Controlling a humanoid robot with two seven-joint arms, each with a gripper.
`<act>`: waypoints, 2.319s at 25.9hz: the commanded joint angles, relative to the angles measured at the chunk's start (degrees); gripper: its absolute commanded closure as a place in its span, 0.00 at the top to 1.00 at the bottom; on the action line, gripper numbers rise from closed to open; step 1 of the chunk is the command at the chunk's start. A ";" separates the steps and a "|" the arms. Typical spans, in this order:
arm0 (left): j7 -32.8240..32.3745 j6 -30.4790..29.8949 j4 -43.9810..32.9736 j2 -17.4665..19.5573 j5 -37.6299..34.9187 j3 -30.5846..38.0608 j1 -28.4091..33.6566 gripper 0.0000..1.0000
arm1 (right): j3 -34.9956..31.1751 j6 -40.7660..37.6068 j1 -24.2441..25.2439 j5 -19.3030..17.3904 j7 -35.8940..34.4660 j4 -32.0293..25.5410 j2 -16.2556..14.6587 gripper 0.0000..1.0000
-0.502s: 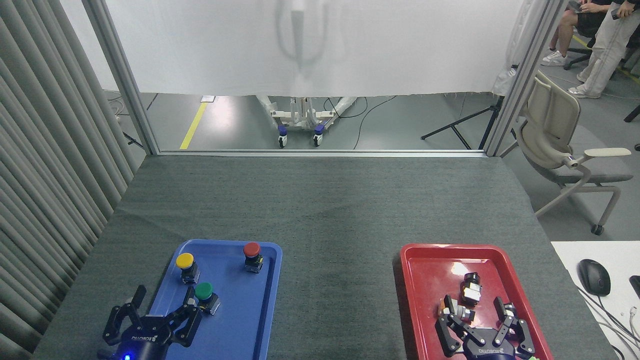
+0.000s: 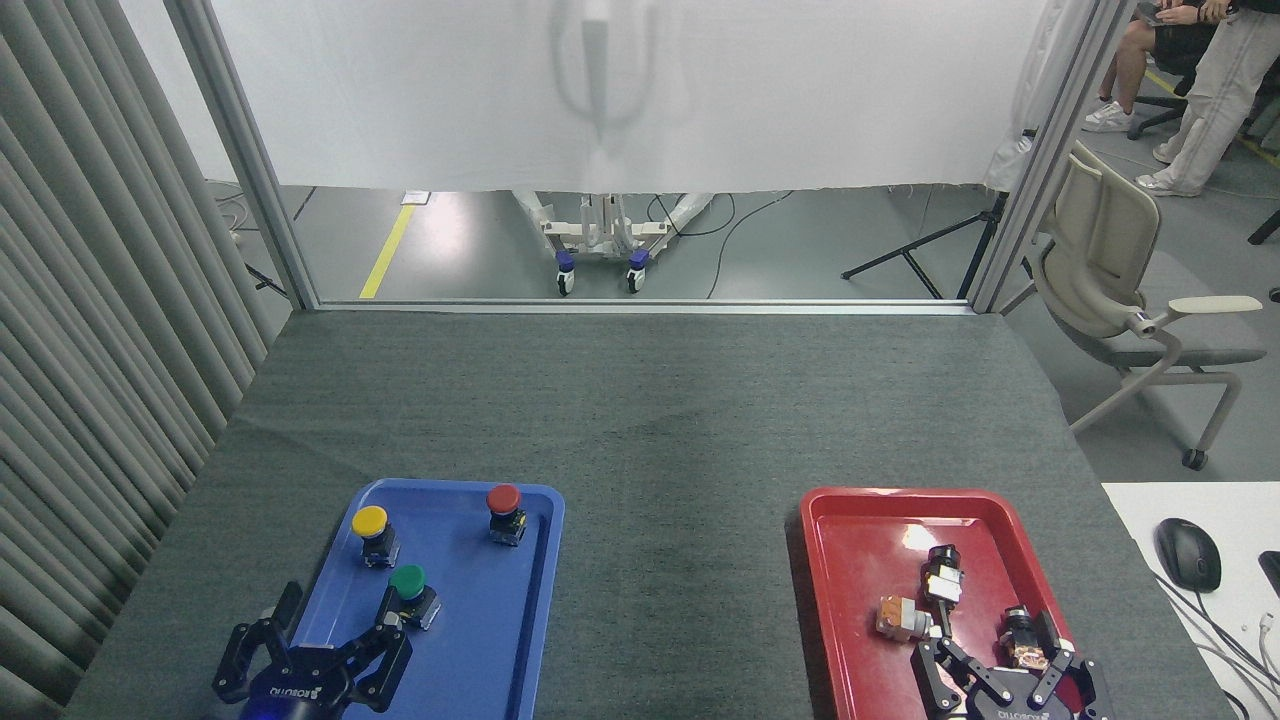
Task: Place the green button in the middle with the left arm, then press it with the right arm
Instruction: 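Reach the left hand down to the green button on the blue tray, then close the left hand around the green button and lift it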
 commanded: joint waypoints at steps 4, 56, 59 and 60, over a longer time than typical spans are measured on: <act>0.13 -0.43 0.12 -0.02 -0.19 -1.72 0.11 1.00 | -0.88 -0.01 -0.06 0.06 0.00 0.00 -0.41 1.00; -0.40 -0.43 9.79 -0.11 -0.63 -6.37 -3.31 0.99 | 2.90 -0.01 -0.85 -0.21 0.00 -0.09 -0.24 1.00; -0.22 -0.43 12.86 -0.02 -0.63 -6.37 -4.19 0.99 | 2.73 -0.10 -0.85 -0.21 0.00 -0.09 0.03 1.00; -0.22 -0.43 13.74 0.06 -0.63 -6.37 -4.72 0.99 | 2.73 -0.10 -0.85 -0.21 0.00 -0.09 -0.06 1.00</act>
